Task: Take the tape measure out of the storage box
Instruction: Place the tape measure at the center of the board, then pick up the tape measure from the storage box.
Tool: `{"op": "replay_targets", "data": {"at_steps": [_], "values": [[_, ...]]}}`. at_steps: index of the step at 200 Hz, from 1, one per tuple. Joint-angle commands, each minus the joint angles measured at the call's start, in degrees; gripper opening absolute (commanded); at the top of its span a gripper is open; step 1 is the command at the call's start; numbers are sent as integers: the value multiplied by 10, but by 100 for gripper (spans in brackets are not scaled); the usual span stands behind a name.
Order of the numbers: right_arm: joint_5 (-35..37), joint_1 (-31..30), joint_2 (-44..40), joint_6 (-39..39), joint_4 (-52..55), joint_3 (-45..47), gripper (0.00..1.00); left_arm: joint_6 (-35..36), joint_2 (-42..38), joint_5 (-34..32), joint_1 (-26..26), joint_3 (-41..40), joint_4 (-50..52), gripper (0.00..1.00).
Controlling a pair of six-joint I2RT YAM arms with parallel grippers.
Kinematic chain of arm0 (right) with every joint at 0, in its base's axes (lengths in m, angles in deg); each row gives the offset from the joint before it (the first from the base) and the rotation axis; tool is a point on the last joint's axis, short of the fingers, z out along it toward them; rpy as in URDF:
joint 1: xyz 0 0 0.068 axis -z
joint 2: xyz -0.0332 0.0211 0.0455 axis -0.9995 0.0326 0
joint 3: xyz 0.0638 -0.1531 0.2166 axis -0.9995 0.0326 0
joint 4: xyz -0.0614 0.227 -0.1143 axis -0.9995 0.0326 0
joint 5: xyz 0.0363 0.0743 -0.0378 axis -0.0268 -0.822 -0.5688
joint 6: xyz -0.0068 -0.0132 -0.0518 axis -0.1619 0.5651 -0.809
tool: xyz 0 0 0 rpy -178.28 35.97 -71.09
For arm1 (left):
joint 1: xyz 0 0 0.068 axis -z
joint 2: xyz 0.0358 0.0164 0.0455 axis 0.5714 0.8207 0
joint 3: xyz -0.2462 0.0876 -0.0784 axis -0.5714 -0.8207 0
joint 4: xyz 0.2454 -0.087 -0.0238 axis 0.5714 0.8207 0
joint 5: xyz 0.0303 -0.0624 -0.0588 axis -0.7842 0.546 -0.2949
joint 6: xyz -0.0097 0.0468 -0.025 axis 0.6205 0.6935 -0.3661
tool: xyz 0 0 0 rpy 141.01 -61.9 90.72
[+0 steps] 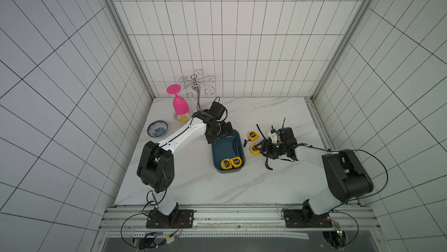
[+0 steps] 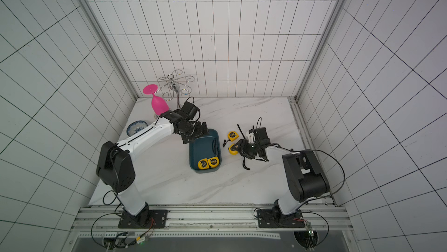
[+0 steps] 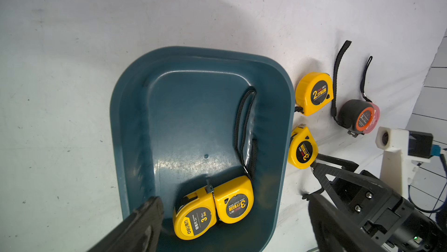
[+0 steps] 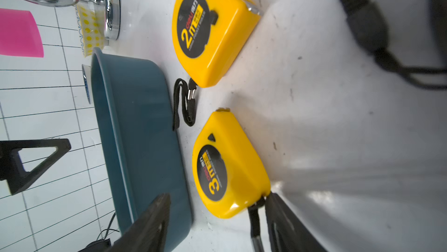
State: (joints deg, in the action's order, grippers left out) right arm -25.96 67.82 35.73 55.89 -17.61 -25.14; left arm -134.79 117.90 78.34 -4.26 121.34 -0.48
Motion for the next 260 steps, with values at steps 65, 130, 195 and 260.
{"op": "replay_targets", "data": {"at_steps": [65, 130, 195, 260], "values": [[123, 6, -80, -88, 202, -51, 83, 86, 31, -19, 47, 7, 65, 98], [119, 35, -123, -98, 237, -53, 90, 134, 41, -65, 90, -38, 109, 90], [106, 64, -142, -107, 257, -59, 92, 92, 59, -28, 93, -65, 94, 80], [94, 77, -136, -107, 253, -58, 92, 54, 75, -16, 95, -57, 87, 77]]}}
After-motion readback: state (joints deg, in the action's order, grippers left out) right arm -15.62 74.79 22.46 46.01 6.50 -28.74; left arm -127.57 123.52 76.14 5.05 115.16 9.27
